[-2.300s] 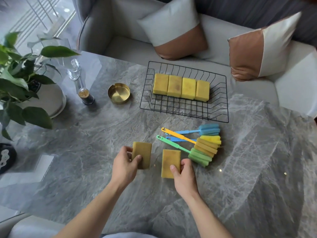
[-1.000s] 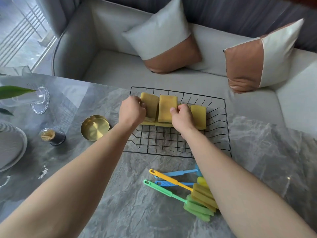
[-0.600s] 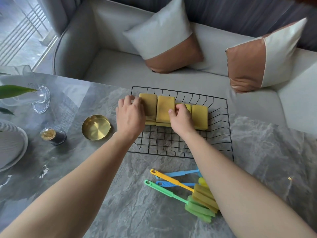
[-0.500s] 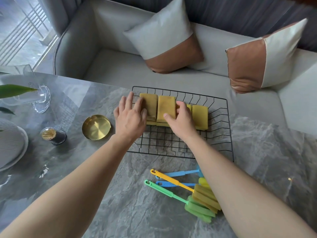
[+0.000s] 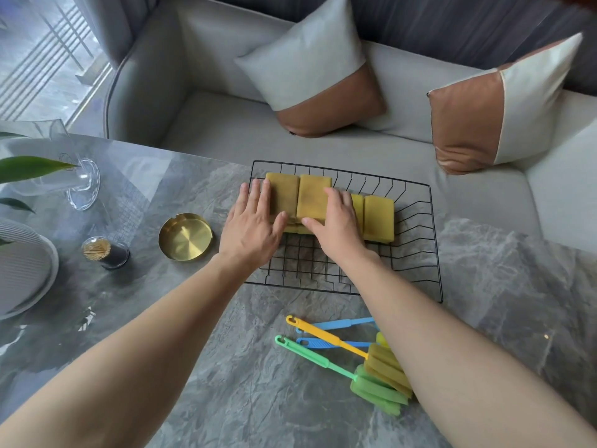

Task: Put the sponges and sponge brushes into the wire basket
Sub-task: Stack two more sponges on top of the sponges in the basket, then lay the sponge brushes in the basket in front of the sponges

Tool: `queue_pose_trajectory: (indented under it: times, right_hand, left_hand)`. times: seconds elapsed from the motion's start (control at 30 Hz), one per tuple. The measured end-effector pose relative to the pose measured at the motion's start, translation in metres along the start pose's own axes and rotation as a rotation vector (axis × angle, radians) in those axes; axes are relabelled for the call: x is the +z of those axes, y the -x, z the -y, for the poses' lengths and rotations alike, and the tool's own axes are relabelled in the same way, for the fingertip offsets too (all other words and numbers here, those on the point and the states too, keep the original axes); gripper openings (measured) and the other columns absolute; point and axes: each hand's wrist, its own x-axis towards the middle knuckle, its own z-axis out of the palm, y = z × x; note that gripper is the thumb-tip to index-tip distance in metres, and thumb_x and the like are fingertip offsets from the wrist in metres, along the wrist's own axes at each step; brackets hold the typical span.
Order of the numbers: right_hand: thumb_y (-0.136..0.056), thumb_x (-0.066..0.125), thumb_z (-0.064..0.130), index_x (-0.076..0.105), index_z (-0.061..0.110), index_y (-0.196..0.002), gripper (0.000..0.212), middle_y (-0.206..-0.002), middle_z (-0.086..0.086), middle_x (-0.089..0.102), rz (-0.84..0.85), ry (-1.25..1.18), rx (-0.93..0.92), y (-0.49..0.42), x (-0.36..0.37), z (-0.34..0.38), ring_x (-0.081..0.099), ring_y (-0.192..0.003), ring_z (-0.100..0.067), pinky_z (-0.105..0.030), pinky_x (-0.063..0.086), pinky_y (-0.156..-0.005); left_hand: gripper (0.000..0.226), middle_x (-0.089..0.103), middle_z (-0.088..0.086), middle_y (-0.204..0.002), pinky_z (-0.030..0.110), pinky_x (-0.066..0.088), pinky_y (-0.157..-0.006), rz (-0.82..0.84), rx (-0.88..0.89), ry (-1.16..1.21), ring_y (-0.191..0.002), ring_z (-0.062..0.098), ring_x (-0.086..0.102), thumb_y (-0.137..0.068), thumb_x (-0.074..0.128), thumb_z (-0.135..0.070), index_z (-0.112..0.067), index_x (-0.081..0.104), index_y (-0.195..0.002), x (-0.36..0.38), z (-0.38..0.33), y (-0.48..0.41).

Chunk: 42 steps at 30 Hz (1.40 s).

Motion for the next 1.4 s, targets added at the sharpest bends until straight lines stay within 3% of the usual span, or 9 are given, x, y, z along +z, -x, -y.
queue_pose_trajectory:
  times: [0.2,0.33,0.43,0.57,0.7,0.83,1.0,1.23,1.4]
  right_hand:
    - [-0.084,0.077,0.028,0.034,0.012,-0.143,0.075,-0.141,-0.011,0.04,0.0,0.022,0.026,0.005,0.005,-0.004,0.049,-0.126,-0.032,-0.04,0.042,-0.103]
    - [-0.082,0.077,0.037,0.029,0.016,-0.147,0.084,-0.144,-0.012,0.037,0.049,-0.01,0.039,0.011,-0.005,-0.011,0.048,-0.127,-0.03,-0.033,0.039,-0.1]
    - [-0.084,0.073,0.041,0.036,0.016,-0.145,0.076,-0.142,-0.009,0.043,0.023,-0.032,0.029,0.033,-0.026,-0.021,0.054,-0.122,-0.026,-0.034,0.045,-0.1]
    - [-0.088,0.068,0.038,0.058,0.017,-0.12,0.04,-0.115,-0.001,0.06,-0.093,-0.04,-0.03,0.093,-0.061,-0.046,0.061,-0.101,-0.016,-0.031,0.05,-0.085]
    - [-0.087,0.069,0.03,0.062,0.016,-0.095,0.017,-0.091,0.006,0.059,-0.127,0.0,-0.037,0.175,-0.085,-0.076,0.058,-0.086,-0.012,-0.022,0.042,-0.075]
    - [-0.083,0.073,0.034,0.062,0.017,-0.091,0.022,-0.093,0.006,0.057,0.007,0.146,-0.002,0.238,-0.096,-0.107,0.056,-0.09,-0.02,-0.03,0.044,-0.078]
    - [-0.071,0.073,0.058,0.057,0.024,-0.119,0.061,-0.115,0.005,0.052,0.265,0.376,0.031,0.263,-0.093,-0.128,0.048,-0.106,-0.021,-0.038,0.045,-0.091]
    - [-0.084,0.068,0.041,0.054,0.017,-0.126,0.05,-0.122,-0.001,0.049,0.24,0.261,0.056,0.263,-0.087,-0.136,0.051,-0.113,-0.024,-0.039,0.046,-0.095]
    - [-0.081,0.073,0.036,0.06,0.019,-0.115,0.041,-0.11,0.004,0.053,0.139,0.084,0.075,0.26,-0.116,-0.14,0.055,-0.084,-0.013,-0.026,0.041,-0.074]
  left_hand:
    - [0.084,-0.002,0.001,-0.17,0.041,0.006,-0.126,0.036,0.014,-0.031,-0.155,0.019,-0.011,-0.096,0.008,-0.073,-0.02,-0.002,-0.16,0.001,0.006,0.0]
    - [0.082,-0.002,0.001,-0.17,0.044,0.004,-0.126,0.047,0.02,-0.074,-0.156,0.019,-0.008,-0.096,0.011,-0.071,-0.022,-0.003,-0.161,-0.005,0.006,0.006]
    - [0.078,0.002,0.003,-0.17,0.044,0.004,-0.126,0.019,0.053,-0.074,-0.156,0.019,-0.005,-0.099,0.017,-0.066,-0.021,0.002,-0.161,-0.013,0.004,0.025]
    - [0.065,0.031,0.011,-0.162,0.045,0.02,-0.122,-0.077,0.187,0.035,-0.153,0.026,0.021,-0.101,0.04,-0.05,-0.012,0.032,-0.154,-0.024,-0.011,0.073]
    - [0.046,0.055,0.012,-0.128,0.047,0.041,-0.094,-0.055,0.338,0.122,-0.117,0.034,0.052,-0.093,0.055,-0.039,-0.008,0.056,-0.127,-0.015,-0.032,0.141]
    - [0.031,0.057,0.011,-0.103,0.046,0.047,-0.078,0.139,0.49,0.189,-0.091,0.036,0.056,-0.089,0.06,-0.033,-0.007,0.06,-0.106,0.012,-0.056,0.192]
    - [0.035,0.06,0.008,-0.106,0.041,0.048,-0.089,0.364,0.603,0.224,-0.101,0.03,0.057,-0.086,0.072,-0.033,-0.009,0.062,-0.11,0.042,-0.082,0.228]
    - [0.049,0.06,0.007,-0.115,0.039,0.047,-0.096,0.416,0.603,0.259,-0.107,0.028,0.058,-0.082,0.074,-0.034,-0.009,0.059,-0.121,0.055,-0.108,0.239]
    - [0.05,0.062,0.006,-0.118,0.041,0.049,-0.092,0.372,0.615,0.283,-0.105,0.028,0.059,-0.078,0.075,-0.032,-0.01,0.059,-0.12,0.063,-0.135,0.232]
